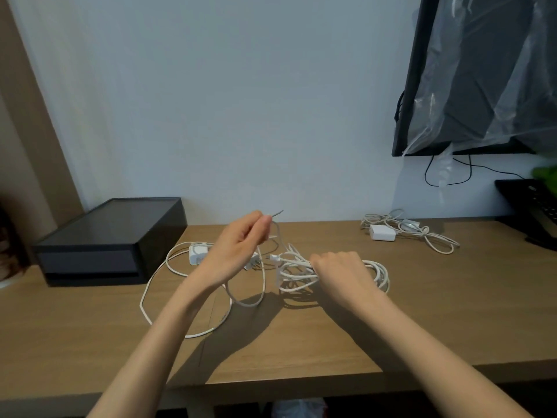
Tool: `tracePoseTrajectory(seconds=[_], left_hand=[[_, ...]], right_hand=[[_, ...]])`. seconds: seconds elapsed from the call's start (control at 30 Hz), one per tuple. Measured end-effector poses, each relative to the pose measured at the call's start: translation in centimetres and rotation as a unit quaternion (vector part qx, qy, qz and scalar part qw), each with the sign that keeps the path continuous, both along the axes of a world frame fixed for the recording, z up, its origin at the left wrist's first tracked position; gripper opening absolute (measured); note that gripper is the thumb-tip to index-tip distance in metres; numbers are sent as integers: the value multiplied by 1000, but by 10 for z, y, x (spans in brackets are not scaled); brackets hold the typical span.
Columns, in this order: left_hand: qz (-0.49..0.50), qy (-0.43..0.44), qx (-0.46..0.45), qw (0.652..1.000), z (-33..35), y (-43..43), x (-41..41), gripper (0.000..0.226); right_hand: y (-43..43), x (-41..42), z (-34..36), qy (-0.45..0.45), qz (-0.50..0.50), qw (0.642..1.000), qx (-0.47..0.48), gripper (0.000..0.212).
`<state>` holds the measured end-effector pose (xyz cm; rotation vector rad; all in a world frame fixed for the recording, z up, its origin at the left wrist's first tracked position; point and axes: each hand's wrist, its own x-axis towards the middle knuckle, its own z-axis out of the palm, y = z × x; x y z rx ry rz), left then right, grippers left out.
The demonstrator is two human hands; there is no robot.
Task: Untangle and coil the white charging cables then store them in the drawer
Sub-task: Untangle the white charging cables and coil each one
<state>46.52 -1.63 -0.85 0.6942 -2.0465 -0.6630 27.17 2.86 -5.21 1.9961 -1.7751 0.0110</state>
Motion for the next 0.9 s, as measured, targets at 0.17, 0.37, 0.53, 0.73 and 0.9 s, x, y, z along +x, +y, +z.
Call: tracePoseTrajectory(seconds=[0.17, 0.37, 0.53, 0.73, 0.9], left_hand=[[-40, -112, -53, 992, -17, 17, -9, 28], [-3, -278, -129, 952, -41, 30, -15, 34], [20, -291, -125, 948, -46, 22, -15, 30], [33, -310, -113, 944, -41, 14, -16, 28], [23, -341, -66, 937, -41, 7, -12, 29]], right_hand=[[1, 4, 5, -80, -21, 997, -2, 14], [1, -4, 12, -302, 6, 952, 46, 15], [0, -7, 18, -542, 65, 829, 122, 18], [3, -16, 22, -625, 105, 746, 205, 12], [6, -26, 22, -636, 158, 710, 259, 31]])
